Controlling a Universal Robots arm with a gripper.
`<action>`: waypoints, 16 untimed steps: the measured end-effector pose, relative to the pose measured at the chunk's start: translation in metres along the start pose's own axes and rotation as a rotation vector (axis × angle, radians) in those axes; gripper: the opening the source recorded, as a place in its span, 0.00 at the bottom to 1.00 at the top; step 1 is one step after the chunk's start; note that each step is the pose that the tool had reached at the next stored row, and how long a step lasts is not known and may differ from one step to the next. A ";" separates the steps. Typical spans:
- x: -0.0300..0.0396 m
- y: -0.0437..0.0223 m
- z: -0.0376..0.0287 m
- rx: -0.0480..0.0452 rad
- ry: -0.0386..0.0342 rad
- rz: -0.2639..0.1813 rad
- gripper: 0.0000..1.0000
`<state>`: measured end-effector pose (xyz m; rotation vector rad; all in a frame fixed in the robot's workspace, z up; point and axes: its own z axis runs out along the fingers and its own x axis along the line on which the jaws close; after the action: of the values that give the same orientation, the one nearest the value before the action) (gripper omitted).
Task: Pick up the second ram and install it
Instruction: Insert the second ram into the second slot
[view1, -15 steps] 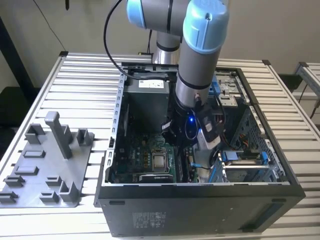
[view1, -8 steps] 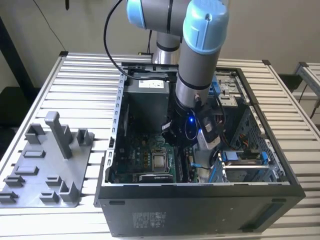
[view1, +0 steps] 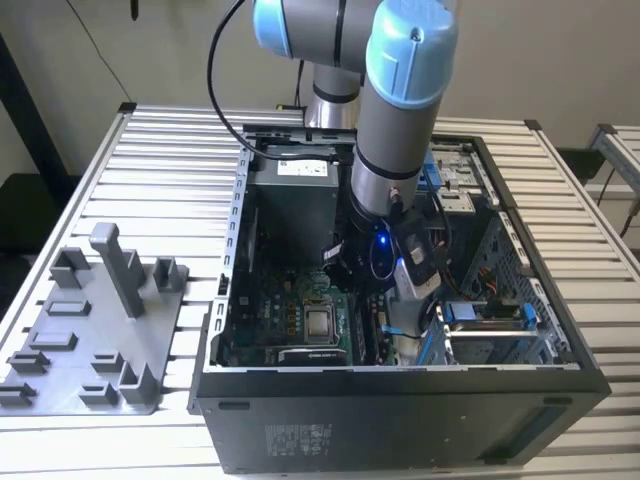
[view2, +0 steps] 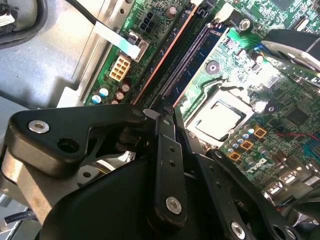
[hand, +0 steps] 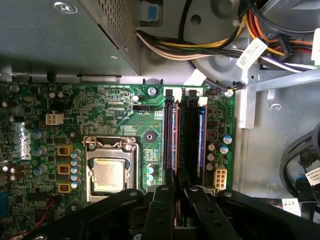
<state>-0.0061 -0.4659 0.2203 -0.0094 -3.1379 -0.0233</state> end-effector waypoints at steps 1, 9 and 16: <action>0.0000 0.0000 0.0001 0.0000 0.0000 0.000 0.14; 0.0000 -0.0002 0.0005 -0.0002 -0.0004 0.022 0.14; 0.0000 -0.0004 0.0015 0.0000 -0.0005 0.035 0.14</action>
<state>-0.0061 -0.4662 0.2188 -0.0642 -3.1376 -0.0231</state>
